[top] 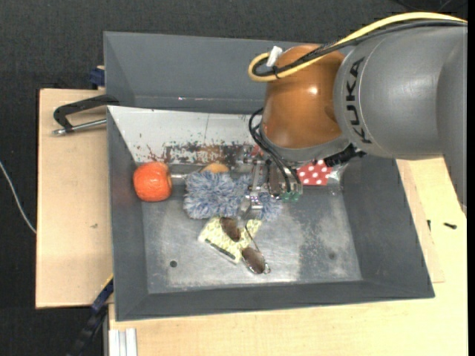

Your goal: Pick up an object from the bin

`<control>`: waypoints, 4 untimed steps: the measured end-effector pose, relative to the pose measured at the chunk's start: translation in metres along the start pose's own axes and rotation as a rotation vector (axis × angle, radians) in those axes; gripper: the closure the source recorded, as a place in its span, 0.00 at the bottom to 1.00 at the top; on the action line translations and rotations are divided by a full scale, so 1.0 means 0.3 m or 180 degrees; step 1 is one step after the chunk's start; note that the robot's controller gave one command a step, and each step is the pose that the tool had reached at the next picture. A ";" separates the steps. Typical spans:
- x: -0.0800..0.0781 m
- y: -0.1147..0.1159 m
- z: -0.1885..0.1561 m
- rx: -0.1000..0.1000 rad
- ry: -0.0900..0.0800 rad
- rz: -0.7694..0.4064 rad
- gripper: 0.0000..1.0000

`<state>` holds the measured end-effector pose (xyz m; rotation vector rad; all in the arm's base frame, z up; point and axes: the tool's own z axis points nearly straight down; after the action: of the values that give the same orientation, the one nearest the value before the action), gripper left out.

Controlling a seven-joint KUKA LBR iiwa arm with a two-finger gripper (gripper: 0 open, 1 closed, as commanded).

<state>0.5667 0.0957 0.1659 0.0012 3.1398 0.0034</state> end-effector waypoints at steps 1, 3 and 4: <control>0.000 0.000 0.000 0.0000 0.0000 0.0000 0.00; -0.009 0.043 0.289 -0.0019 -0.0082 -0.0015 0.00; 0.010 0.047 0.296 -0.0016 -0.0003 -0.0023 1.00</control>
Offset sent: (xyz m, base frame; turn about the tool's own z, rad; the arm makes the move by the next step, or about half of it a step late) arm -0.0058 0.0099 -0.0959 -0.0049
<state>0.5638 0.1099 0.0771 -0.0101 3.1389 0.0114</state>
